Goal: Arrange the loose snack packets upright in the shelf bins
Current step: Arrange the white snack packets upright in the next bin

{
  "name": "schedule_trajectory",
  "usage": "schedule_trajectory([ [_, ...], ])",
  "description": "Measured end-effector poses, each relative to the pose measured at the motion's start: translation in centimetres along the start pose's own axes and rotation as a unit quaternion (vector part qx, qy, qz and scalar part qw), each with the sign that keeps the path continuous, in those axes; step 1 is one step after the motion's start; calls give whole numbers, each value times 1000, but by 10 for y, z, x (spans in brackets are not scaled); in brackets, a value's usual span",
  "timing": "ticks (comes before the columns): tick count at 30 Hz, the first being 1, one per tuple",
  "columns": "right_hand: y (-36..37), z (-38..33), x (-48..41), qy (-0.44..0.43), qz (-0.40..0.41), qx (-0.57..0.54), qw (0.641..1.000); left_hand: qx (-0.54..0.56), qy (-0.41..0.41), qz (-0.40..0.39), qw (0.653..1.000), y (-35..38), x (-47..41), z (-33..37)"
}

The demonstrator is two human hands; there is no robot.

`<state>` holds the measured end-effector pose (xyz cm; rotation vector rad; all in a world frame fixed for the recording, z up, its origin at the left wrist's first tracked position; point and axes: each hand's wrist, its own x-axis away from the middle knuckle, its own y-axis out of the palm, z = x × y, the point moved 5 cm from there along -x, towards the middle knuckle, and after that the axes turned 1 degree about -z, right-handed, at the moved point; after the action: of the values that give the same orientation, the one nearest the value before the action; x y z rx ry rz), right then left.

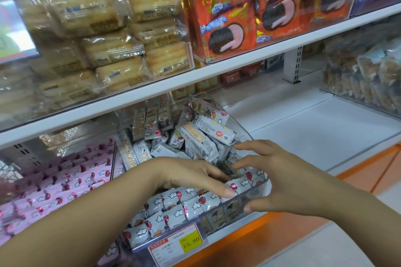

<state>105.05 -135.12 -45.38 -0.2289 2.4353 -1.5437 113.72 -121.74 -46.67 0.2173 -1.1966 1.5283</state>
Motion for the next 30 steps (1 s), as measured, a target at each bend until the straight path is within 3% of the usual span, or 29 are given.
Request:
schedule_trajectory([
  [4, 0, -1, 0, -2, 2, 1, 1000, 6, 12, 5, 1000, -2, 4, 4],
  [6, -1, -1, 0, 0, 4, -2, 1000, -26, 14, 30, 999, -3, 6, 2],
  [12, -5, 0, -1, 2, 48, -9, 999, 26, 76, 114, 990, -1, 16, -2],
  [24, 6, -8, -16, 38, 77, 8, 996, 58, 117, 327, 936, 4, 30, -6],
  [30, 8, -11, -19, 70, 84, -8, 994, 77, 125, 360, 921, 7, 34, -8],
])
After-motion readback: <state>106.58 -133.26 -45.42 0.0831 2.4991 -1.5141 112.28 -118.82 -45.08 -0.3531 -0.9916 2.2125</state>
